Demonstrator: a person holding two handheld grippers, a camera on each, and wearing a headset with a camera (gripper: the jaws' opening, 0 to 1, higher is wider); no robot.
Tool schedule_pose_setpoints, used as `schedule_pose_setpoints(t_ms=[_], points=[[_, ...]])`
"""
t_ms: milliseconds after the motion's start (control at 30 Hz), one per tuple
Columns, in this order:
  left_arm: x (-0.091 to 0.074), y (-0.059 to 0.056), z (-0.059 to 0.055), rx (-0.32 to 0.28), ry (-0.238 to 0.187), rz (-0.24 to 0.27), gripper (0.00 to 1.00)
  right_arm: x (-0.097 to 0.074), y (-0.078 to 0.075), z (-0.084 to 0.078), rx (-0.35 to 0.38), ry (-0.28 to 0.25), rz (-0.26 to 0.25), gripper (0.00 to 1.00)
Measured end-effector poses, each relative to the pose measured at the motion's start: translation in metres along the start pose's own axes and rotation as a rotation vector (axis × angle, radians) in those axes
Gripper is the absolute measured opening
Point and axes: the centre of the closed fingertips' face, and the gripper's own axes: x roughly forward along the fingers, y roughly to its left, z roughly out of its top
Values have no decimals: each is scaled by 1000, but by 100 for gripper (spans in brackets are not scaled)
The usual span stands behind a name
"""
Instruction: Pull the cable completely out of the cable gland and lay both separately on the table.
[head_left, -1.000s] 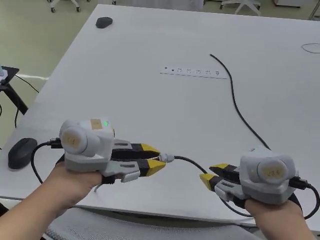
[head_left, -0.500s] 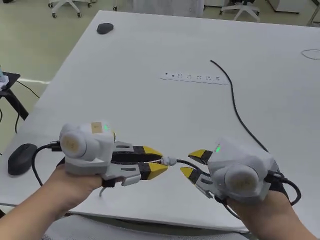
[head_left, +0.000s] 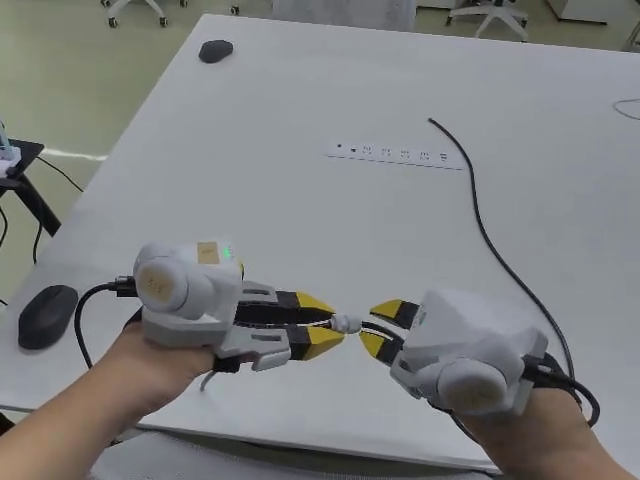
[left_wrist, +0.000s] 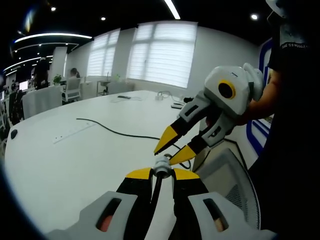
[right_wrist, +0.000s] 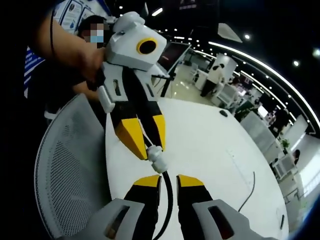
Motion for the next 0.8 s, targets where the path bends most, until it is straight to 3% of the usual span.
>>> schedule_pose_setpoints(t_ms=[200, 333, 533, 733, 800], points=[[4, 4, 1, 20, 3, -8, 15, 4, -4, -2, 13, 5, -6, 2], [6, 7, 3, 25, 2, -12, 15, 5, -9, -4, 60, -2, -18, 1], [9, 11, 3, 29, 6, -17, 15, 8, -14, -10, 141, -9, -34, 1], [7, 16, 3, 23, 4, -12, 15, 9, -22, -23, 301, -36, -41, 1], [7, 18, 2, 19, 4, -11, 15, 10, -24, -29, 317, -34, -45, 1]])
